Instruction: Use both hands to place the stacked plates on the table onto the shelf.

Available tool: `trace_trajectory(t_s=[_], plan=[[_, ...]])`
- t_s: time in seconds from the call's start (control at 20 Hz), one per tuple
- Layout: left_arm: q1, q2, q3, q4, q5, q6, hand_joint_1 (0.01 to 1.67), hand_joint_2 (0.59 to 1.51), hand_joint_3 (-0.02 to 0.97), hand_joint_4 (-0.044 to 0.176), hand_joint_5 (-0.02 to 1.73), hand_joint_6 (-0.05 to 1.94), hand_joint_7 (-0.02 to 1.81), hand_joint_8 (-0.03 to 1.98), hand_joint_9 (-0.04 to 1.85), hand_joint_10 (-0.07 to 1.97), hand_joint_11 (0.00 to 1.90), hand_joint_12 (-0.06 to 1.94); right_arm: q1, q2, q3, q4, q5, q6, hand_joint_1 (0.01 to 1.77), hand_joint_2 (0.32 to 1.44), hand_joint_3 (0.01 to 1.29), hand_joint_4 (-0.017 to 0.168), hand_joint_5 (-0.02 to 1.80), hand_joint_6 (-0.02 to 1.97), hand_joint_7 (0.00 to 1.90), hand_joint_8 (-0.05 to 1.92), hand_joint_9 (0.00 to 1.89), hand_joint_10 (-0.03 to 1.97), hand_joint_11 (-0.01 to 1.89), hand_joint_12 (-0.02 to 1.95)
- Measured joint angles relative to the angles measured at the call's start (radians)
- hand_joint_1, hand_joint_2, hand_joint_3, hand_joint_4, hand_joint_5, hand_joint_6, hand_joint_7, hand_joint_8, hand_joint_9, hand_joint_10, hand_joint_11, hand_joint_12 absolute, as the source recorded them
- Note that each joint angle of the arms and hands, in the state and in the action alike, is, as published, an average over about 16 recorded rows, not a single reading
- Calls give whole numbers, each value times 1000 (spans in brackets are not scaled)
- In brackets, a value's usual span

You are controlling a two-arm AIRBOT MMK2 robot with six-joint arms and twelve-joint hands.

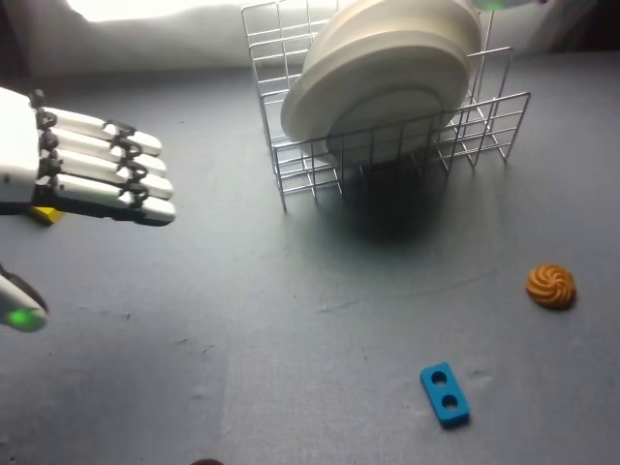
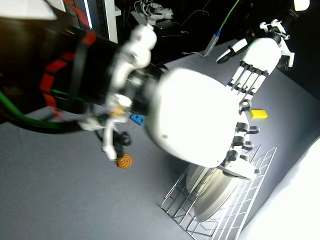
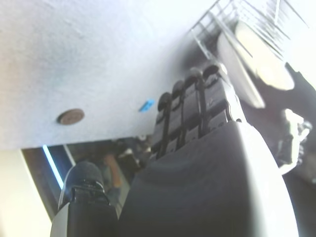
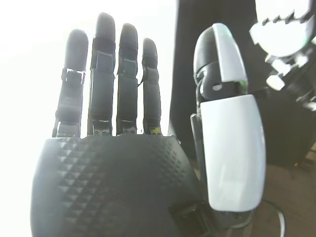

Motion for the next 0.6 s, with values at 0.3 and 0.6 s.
trace_trajectory(t_s=[0.3,0.6], plan=[[-29,39,-78,20,4,-4,63,1164,15,2,352,230,352,490,297,572,110,867,18,148,-120,0,0,-32,766,1076,11,-3,692,73,809,94,826,145,301,1340],[-52,60,-116,40,7,-6,234,1232,8,37,784,910,839,1205,805,1285,630,1522,-5,229,-192,-1,2,-52,578,1169,11,19,947,786,1076,802,1087,856,763,1564]])
